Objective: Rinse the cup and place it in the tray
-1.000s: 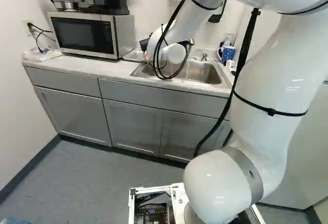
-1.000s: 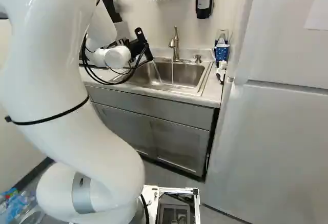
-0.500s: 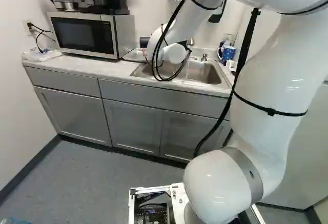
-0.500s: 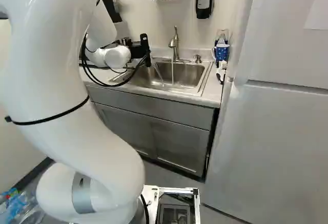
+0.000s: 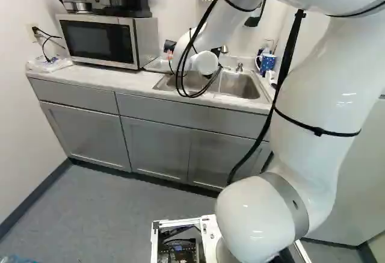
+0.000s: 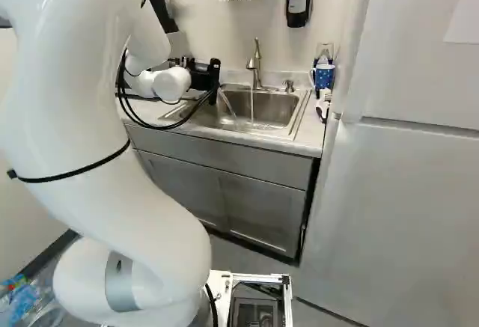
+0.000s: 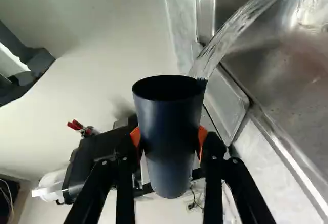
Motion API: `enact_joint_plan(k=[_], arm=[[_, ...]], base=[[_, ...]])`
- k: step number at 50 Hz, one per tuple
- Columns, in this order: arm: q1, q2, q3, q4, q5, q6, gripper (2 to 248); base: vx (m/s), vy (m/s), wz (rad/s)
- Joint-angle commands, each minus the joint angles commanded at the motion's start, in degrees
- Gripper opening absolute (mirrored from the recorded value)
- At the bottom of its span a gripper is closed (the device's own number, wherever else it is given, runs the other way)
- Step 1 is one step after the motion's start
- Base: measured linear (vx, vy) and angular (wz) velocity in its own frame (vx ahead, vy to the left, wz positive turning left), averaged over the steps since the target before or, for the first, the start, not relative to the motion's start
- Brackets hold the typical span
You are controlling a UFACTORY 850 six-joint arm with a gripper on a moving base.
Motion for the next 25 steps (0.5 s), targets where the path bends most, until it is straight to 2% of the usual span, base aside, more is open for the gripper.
enact_joint_plan(k=[16,25], arm=[[0.0,0.0,0.0,0.0,0.0,9.7,122],[0.0,0.0,0.0,0.0,0.0,9.7,122]], base=[[0.0,0.0,0.0],[0.0,0.0,0.0]])
